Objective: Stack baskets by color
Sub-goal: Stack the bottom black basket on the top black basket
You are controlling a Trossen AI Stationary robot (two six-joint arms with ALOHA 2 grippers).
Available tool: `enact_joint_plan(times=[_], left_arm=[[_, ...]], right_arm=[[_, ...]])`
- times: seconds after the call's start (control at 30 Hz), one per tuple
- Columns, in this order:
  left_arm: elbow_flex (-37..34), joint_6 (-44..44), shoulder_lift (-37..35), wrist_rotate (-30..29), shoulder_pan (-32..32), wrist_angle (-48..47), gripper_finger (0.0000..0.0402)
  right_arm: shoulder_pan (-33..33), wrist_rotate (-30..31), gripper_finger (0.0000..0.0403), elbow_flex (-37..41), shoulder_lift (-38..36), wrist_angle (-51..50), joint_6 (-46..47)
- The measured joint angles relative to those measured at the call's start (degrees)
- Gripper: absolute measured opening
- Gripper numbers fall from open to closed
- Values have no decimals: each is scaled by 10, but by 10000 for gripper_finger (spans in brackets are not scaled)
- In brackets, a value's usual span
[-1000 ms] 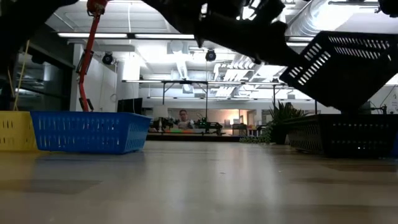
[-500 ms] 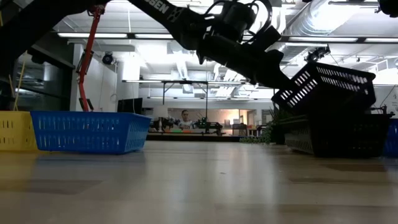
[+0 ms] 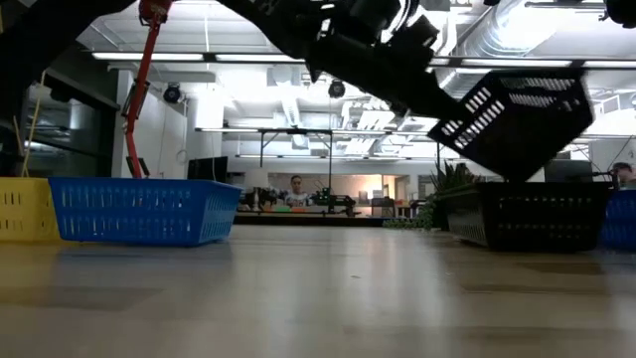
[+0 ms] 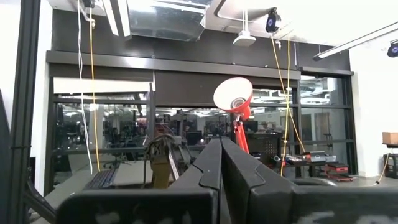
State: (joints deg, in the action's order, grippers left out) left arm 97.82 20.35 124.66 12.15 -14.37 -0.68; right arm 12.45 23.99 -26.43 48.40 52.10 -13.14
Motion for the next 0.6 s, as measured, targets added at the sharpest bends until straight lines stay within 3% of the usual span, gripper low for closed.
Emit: enact_joint_plan(times=[0.2,0.6], left_arm=[[-1,13,-10,58,-4,-54,0],[-1,21,2,53,-2,-50,0]], right_arm=[[0,0,0,0,0,-1,0],[0,1,0,0,0,-3,1]])
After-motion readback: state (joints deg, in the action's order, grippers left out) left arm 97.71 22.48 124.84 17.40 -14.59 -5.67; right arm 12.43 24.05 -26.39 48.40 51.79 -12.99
